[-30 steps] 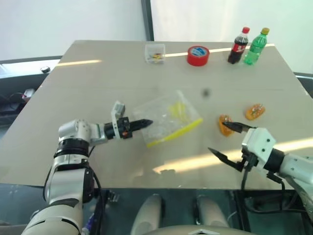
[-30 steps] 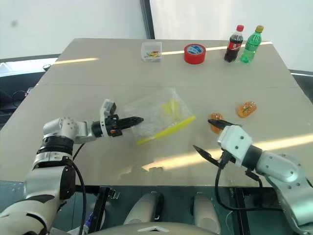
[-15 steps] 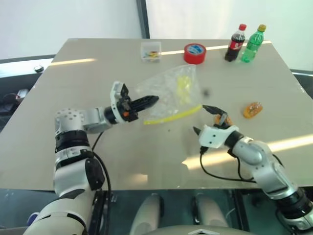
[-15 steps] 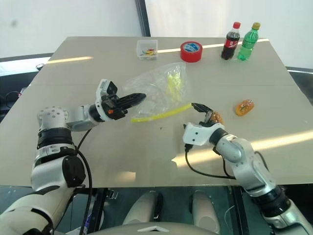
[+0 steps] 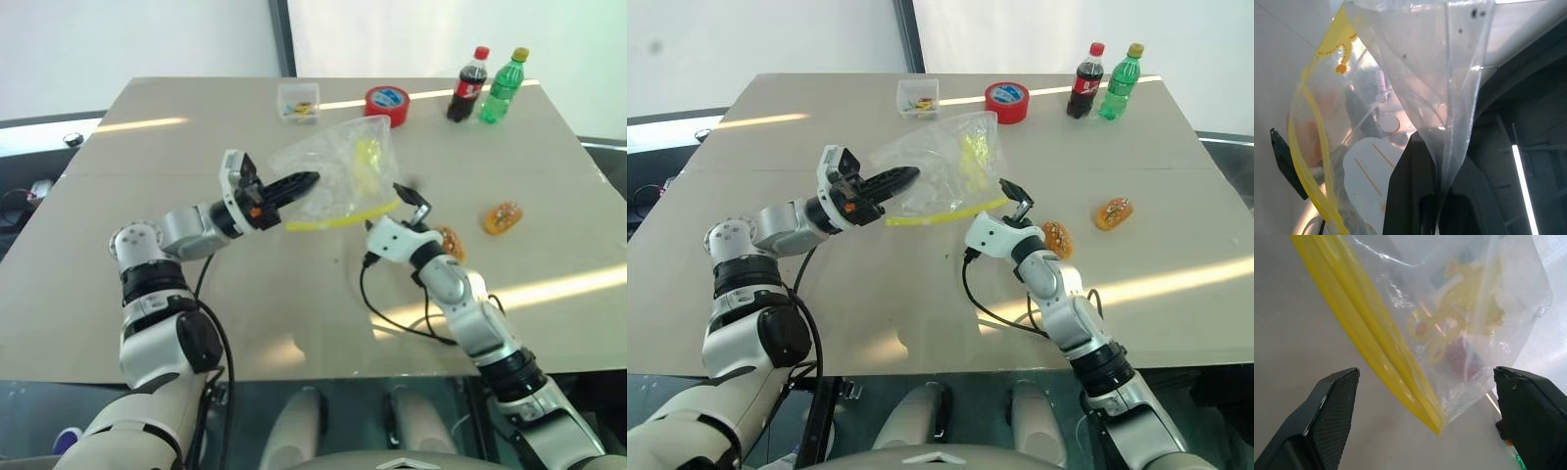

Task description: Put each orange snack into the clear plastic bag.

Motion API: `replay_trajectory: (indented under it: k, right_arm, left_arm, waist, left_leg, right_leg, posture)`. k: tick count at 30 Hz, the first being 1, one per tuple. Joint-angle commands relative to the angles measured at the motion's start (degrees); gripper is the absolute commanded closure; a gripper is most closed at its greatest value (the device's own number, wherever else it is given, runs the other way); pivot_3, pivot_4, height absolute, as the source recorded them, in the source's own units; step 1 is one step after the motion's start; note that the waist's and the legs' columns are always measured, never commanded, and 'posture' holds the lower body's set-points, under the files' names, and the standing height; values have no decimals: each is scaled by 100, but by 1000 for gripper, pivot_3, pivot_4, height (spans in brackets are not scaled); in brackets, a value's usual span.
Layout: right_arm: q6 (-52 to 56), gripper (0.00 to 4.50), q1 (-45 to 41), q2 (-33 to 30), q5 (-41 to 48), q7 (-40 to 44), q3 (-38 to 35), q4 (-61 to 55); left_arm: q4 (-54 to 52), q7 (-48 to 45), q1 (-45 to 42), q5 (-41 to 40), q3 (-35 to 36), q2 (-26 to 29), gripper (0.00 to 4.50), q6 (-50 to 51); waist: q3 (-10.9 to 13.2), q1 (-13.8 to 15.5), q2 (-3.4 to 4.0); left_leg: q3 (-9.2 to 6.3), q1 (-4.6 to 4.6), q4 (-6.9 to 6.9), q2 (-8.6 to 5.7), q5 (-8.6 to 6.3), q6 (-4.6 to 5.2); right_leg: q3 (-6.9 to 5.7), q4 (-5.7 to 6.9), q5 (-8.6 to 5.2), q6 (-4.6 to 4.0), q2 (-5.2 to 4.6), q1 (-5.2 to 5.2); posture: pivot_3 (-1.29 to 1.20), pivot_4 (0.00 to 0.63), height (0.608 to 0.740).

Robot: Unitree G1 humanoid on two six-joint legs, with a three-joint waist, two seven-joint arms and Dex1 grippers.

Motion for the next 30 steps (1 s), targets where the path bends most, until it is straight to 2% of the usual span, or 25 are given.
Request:
replay_trajectory:
  k: [1,9,11,17,20,21,30]
  right_arm:
    - [-129,0,-200,158,-173,-358,20,137]
    - [-246,0,-567,427,-282,-932,-83,776]
    - [-334,529,-681,464,-208,-1039,-142,921]
    - [-509,2852,-775,327,-95,-1063,-302,910]
    - [-554,4150,-715,218,-116,-995,-322,748]
    - [-561,4396,-700,188,-133,-996,-326,698]
    - [-560,4396,-596,-136,-150,-833,-407,307]
  left_arm:
    - [-129,392,-121,-551,181,-85,4420,-80]
    - [-343,1255,73,-1550,18,-213,4420,-457]
    - [-431,1462,139,-1846,-83,-232,4500,-601]
    - [-850,2055,464,-2763,-517,-276,4500,-1189]
    - [-1053,2160,601,-2899,-605,-324,4500,-1384]
    - [-1096,2166,627,-2899,-601,-341,4500,-1427]
    - [-1321,2239,785,-2899,-643,-435,4500,-1678]
  waist:
    - [0,1,0]
    - [-1,-10,-1]
    - [-1,-7,-1]
    - [-1,-3,-2]
    - [-1,-3,-2]
    - [-1,-2,-2]
    - [-1,-1,-2]
  left_leg:
    - [0,0,0,0,0,0]
    - [2,0,0,0,0,-1]
    - [2,0,-1,0,0,-1]
    - [3,-1,-1,1,0,-1]
    - [3,0,-1,1,0,0]
    - [3,-1,-1,0,0,-1]
    - [5,0,-1,-5,0,0]
  right_leg:
    - [0,0,0,0,0,0]
    - [3,2,0,0,0,-3]
    - [3,2,0,0,-1,-2]
    - [3,1,0,-1,-2,-2]
    - [4,1,0,0,-2,-2]
    - [3,1,0,-1,-2,-2]
    - [3,0,0,-1,2,-1]
  posture:
    - [0,150,740]
    - [0,150,740]
    - [0,150,740]
    - [0,150,740]
    - [0,150,740]
    - [0,150,740]
    - [0,150,740]
